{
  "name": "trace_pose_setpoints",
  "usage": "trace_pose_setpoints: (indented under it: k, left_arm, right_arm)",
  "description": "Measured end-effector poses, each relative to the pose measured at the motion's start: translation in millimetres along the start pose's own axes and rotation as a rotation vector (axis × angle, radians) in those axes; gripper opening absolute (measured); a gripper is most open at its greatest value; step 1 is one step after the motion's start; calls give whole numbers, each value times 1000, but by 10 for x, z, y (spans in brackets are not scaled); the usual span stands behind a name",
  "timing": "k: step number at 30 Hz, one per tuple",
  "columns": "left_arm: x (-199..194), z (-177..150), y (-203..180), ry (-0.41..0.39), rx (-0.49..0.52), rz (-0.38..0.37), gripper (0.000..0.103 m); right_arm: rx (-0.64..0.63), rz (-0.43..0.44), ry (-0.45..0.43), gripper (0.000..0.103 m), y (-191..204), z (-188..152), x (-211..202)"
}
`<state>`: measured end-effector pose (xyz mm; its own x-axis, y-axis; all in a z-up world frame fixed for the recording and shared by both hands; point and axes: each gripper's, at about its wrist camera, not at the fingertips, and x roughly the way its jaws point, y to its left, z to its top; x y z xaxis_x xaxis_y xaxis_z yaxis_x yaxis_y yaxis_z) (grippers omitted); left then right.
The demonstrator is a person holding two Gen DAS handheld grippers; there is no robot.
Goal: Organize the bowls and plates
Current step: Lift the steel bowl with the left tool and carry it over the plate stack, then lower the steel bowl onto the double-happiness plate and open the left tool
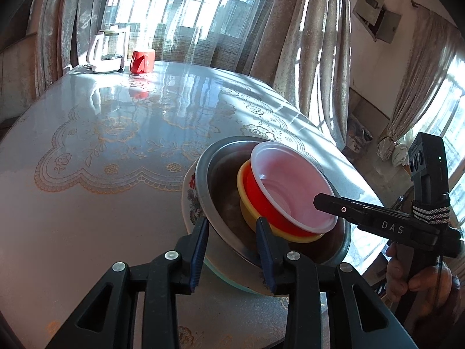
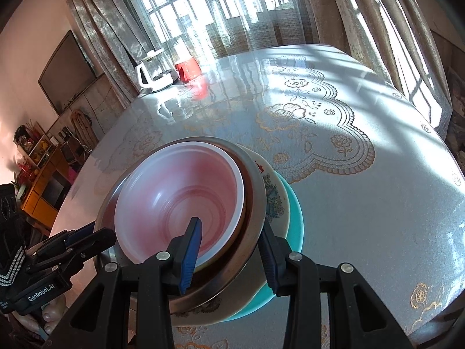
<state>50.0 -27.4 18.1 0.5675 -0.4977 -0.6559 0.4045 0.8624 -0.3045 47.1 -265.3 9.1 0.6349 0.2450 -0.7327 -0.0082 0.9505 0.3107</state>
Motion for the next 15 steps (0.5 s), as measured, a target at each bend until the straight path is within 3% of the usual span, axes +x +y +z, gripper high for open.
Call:
trace_pose_setpoints:
  k: [4,15]
  left_arm:
    - [-106,55,7,-52,5,-1,34]
    - [31,34,-73,-23,34,-3,34]
  right_arm:
    - [14,7,-3,39,-18,6,-7]
    - [3,3,-19,37,11,-27,-35]
